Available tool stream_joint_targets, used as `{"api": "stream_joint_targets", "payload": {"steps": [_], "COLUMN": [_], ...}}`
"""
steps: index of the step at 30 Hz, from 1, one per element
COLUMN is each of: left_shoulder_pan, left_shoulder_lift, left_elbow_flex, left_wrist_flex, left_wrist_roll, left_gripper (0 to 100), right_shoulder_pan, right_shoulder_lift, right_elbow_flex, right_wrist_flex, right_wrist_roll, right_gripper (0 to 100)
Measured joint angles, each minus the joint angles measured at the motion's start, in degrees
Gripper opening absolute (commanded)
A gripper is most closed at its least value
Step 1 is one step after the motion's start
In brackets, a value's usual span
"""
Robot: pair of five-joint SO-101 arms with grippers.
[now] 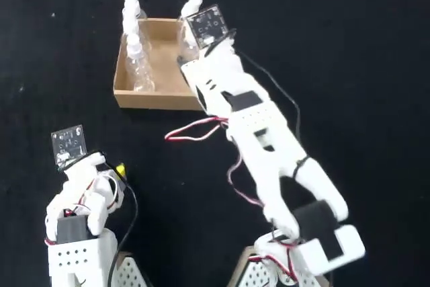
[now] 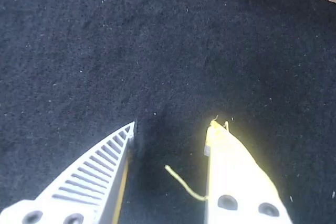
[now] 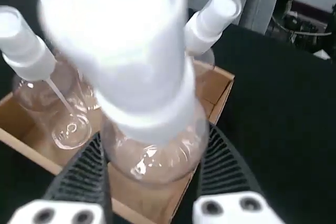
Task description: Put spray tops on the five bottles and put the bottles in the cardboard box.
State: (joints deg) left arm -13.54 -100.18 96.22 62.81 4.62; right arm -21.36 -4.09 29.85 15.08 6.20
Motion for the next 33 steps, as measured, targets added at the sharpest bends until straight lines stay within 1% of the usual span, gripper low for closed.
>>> {"api": "stream_joint_targets", "payload": {"steps": [17,23,28,33], "left_shoulder_pan": [0.0,0.0,0.0,0.0], "left_shoulder_lift": [0.0,0.0,0.0,0.0], "left_elbow_flex": [0.0,0.0,0.0,0.0], "left_wrist_flex": [0.0,0.0,0.0,0.0], "left_wrist_roll": [0.0,0.0,0.0,-0.1], "left_gripper": [20,20,20,20], "right_shoulder_pan": [0.0,0.0,0.0,0.0], "right_shoulder_lift": [16.6,20.2,21.6,23.3], "right_elbow_flex": [-8.8,-10.8,-10.9,-11.3], "right_wrist_flex": [0.0,0.0,-4.0,-5.1], "right_wrist_roll": [0.0,0.0,0.0,-0.1], "right_gripper": [3.6,3.6,3.6,3.9]}}
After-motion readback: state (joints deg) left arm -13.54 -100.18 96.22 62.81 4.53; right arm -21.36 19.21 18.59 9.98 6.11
